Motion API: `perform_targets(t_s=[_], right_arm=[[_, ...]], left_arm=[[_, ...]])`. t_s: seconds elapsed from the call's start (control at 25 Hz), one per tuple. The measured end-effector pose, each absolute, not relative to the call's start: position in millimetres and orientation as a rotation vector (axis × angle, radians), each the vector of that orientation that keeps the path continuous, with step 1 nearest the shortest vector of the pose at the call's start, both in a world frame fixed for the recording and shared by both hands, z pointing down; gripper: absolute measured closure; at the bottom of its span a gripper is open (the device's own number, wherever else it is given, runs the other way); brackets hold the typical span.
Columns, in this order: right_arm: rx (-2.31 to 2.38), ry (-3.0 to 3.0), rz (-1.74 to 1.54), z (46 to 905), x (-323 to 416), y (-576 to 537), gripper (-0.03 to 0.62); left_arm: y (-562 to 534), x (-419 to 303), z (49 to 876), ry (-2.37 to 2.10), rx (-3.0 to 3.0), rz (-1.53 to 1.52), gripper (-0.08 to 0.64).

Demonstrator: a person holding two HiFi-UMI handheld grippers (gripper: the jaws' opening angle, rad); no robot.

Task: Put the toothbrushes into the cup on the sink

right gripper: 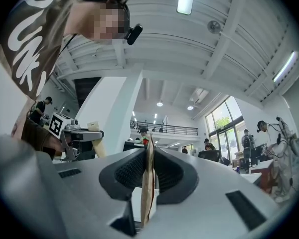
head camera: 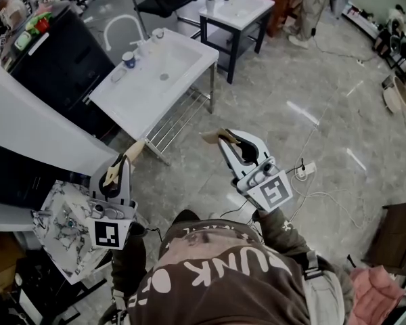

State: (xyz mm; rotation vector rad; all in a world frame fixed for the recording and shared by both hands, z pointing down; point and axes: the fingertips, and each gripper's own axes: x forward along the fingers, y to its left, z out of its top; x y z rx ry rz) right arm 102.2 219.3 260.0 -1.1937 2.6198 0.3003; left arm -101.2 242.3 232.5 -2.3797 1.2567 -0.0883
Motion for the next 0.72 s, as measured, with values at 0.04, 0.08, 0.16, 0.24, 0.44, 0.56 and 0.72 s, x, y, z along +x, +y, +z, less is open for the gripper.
perform_targets(t_s=[0.04, 0.08, 0.16, 0.24, 0.44, 0.56, 0.72], right_arm=[[-1.191, 2.621, 0.302, 260.0, 105.9, 217.3, 0.528], [-1.189, 2.622, 0.303, 260.1, 108.8, 214.7, 0.528], [-1.187, 2.622, 0.300, 260.9, 112.7, 208.1, 0.528], [-1.180, 2.623, 0.303, 260.8, 114.6, 200.1, 0.528], [-1.166, 2.629, 0.339, 262.6, 110.8, 166.2, 0.528], [-1.180, 2.646, 0.346, 270.7, 104.5, 132.8, 0.528], [-1.161, 2.686, 0.355, 279.1, 92.7, 78.3, 0.528]], left_arm=[[241.6, -97.6, 233.5, 1.258, -2.380, -0.094, 0.543], [240.2, -95.3, 234.5, 1.262, -2.381, -0.099, 0.543], [235.4, -93.3, 236.6, 1.272, -2.385, -0.104, 0.543], [227.6, -93.2, 239.4, 1.281, -2.385, -0.113, 0.543], [193.6, -100.2, 248.0, 1.298, -2.373, -0.116, 0.544], [157.6, -110.8, 258.3, 1.301, -2.372, -0.117, 0.545], [89.1, -130.4, 270.1, 1.317, -2.364, -0.128, 0.545]])
